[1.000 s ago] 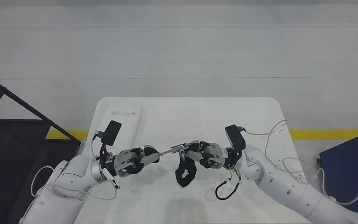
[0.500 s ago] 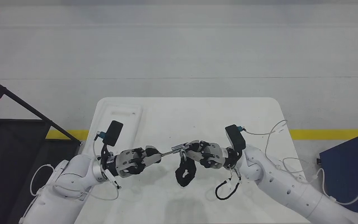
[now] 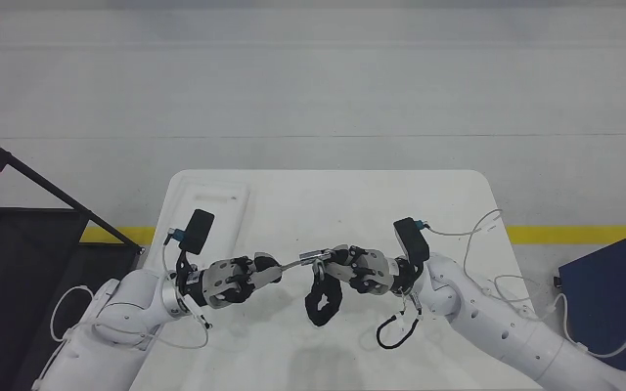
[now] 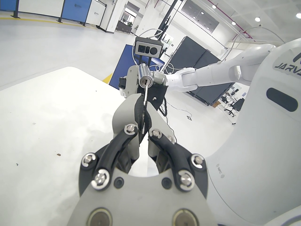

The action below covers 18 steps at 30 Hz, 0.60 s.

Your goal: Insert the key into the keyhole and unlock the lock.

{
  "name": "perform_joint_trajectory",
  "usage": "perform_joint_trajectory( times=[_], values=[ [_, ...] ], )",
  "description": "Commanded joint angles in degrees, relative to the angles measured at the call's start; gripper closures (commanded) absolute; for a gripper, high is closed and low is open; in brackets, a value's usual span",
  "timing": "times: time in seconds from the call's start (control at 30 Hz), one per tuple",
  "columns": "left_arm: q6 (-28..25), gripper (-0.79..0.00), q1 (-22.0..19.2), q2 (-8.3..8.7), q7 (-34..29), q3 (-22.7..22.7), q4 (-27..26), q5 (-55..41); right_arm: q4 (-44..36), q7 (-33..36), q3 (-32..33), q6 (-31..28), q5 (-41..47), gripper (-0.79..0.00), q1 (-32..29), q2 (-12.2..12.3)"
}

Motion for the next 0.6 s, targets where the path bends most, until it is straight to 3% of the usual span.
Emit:
perform_joint_trajectory(
  times=[0.0, 0.57],
  values=[
    [0.06, 0.000, 0.10, 0.04, 0.16, -0.11, 0.00, 0.07, 0.00, 0.00, 0.00, 0.00, 0.00, 0.000, 0.00, 0.00],
    [0.01, 0.000, 0.18, 0.54, -0.66, -0.16, 0.06, -0.22, 0.00, 0.00, 0.00, 0.00, 0.00, 0.000, 0.00, 0.00]
  ],
)
